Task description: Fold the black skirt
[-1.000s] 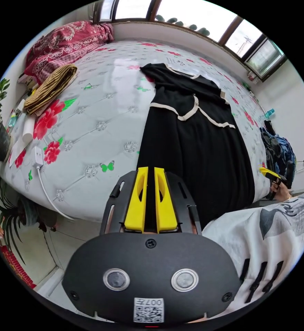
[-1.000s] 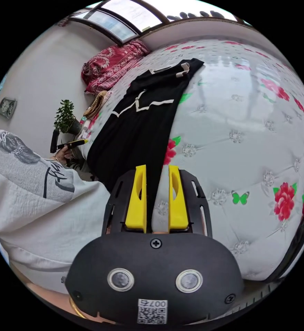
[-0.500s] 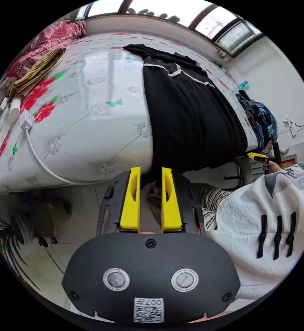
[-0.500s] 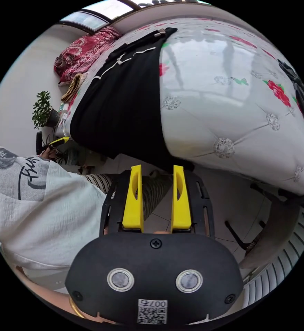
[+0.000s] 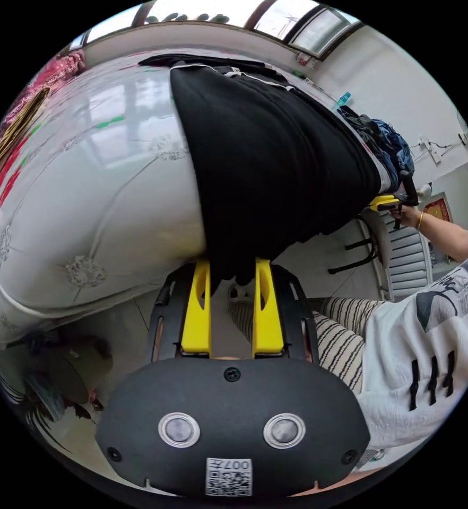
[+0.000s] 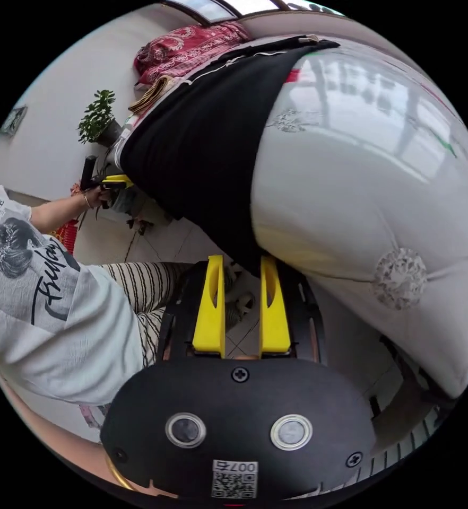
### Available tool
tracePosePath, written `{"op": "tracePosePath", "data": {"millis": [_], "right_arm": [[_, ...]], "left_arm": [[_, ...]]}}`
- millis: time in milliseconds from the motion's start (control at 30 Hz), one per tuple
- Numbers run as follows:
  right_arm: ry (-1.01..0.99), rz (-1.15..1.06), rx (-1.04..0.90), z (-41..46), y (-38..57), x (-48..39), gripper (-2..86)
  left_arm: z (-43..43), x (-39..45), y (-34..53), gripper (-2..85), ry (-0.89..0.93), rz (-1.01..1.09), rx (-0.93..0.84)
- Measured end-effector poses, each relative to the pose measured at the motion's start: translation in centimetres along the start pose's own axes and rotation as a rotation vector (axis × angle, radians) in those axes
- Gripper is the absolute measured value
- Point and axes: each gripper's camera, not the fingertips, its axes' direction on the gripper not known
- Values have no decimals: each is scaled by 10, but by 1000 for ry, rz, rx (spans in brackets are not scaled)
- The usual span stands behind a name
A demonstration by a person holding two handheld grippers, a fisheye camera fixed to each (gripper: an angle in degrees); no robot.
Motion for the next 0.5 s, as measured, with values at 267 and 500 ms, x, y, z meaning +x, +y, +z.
{"op": "tracePosePath", "data": {"millis": [267, 500], "right_arm": [[-6, -148, -11, 14, -10, 12, 84], [12, -147, 23, 18, -24, 32, 57]], "left_arm": [[23, -24, 20, 129, -58, 61, -77], [70, -45, -4, 134, -29, 63, -46]]}}
